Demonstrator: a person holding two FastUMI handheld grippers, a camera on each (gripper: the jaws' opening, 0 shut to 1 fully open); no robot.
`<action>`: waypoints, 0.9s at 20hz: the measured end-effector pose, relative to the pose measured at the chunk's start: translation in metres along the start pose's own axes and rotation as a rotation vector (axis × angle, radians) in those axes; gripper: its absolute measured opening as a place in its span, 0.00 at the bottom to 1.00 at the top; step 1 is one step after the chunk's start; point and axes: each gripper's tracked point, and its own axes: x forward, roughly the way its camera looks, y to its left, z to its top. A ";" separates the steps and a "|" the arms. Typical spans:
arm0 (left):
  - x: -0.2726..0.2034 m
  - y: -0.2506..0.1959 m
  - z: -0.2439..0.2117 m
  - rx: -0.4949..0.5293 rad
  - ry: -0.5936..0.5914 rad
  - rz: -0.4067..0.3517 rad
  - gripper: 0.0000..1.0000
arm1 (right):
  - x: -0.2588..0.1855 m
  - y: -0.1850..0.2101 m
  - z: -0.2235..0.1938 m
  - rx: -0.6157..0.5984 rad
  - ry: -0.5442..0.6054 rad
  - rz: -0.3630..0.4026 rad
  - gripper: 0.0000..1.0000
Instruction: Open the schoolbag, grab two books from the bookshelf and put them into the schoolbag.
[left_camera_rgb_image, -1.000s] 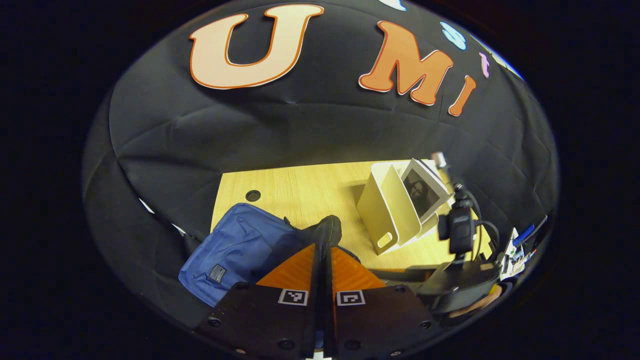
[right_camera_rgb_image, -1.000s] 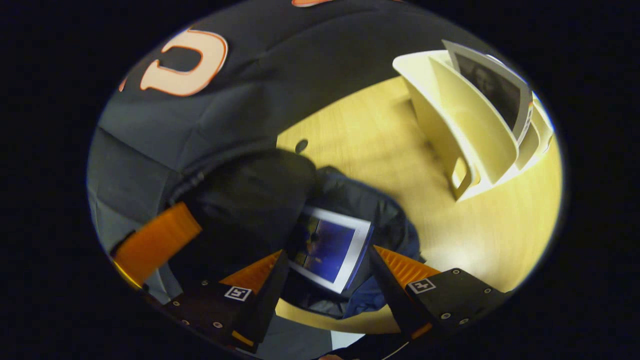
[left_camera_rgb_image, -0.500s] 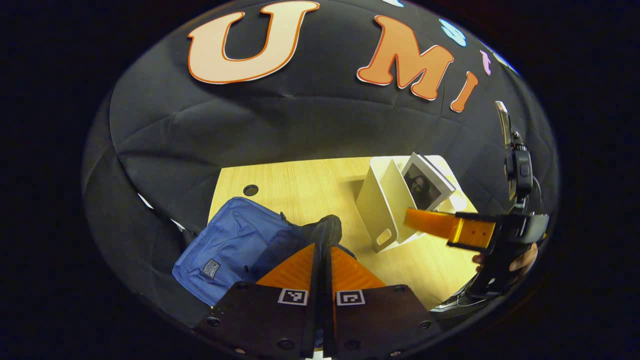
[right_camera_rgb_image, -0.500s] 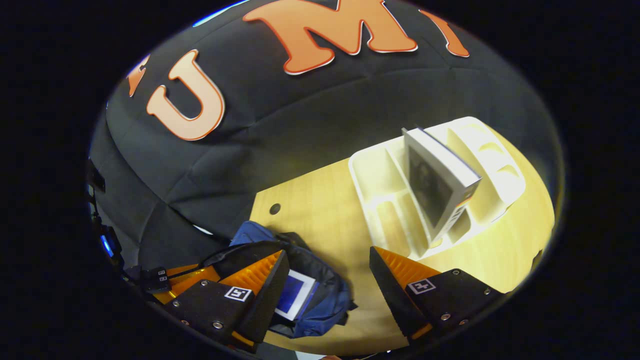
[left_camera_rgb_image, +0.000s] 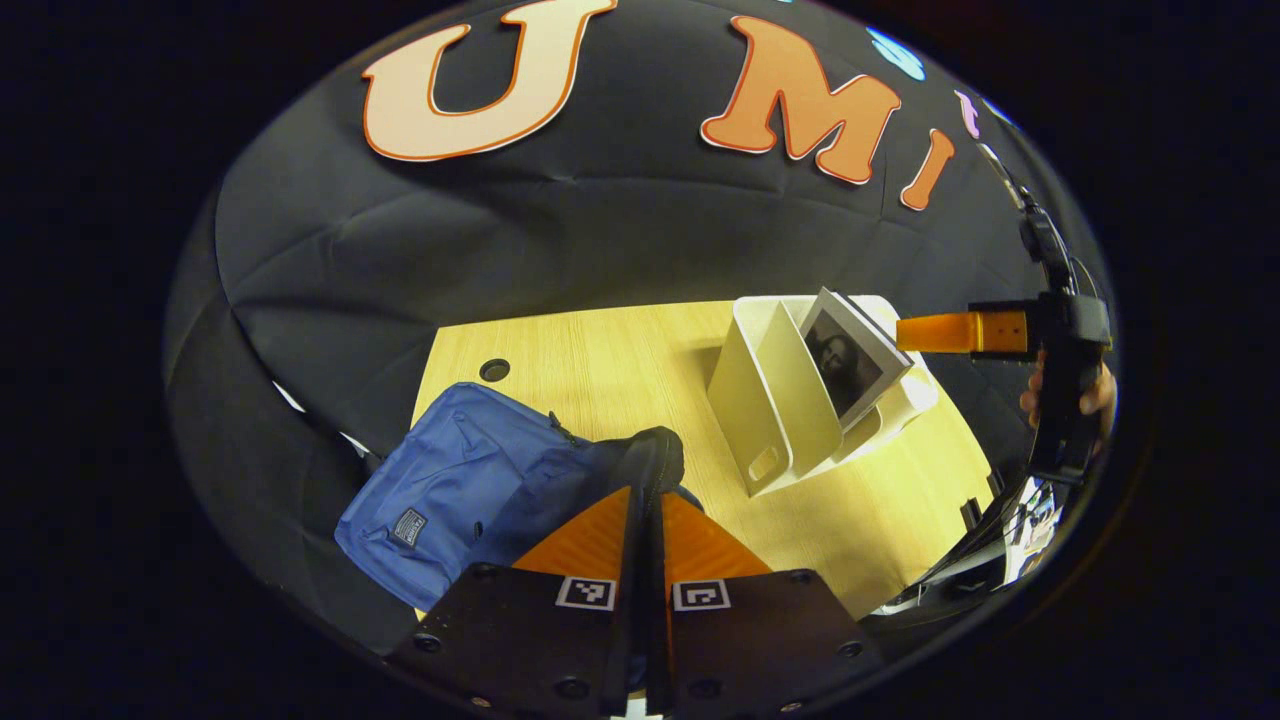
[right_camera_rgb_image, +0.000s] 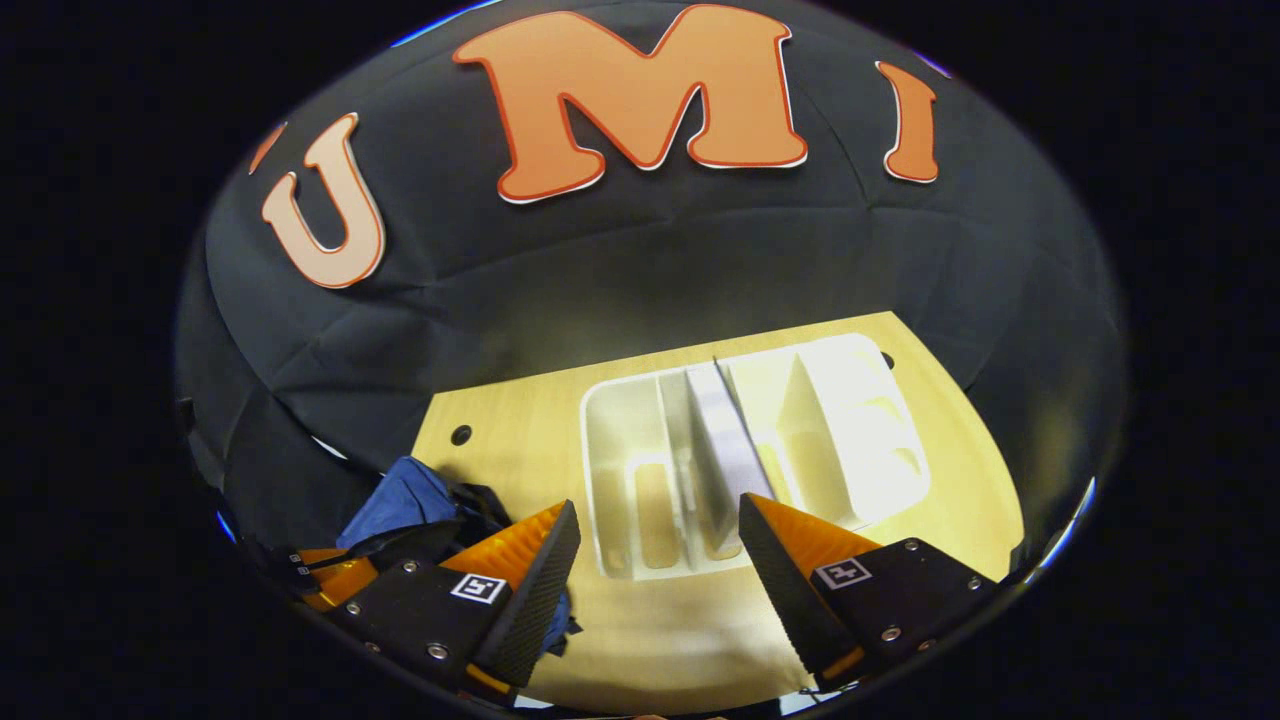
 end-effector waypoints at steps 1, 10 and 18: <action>0.000 0.000 0.000 0.002 0.000 0.005 0.07 | 0.004 -0.005 0.001 -0.014 0.020 -0.011 0.96; 0.007 -0.006 0.003 0.009 0.026 0.028 0.07 | 0.056 -0.034 0.016 -0.169 0.210 -0.078 0.95; 0.019 -0.015 0.002 0.007 0.052 0.015 0.07 | 0.100 -0.046 -0.006 -0.233 0.402 -0.108 0.92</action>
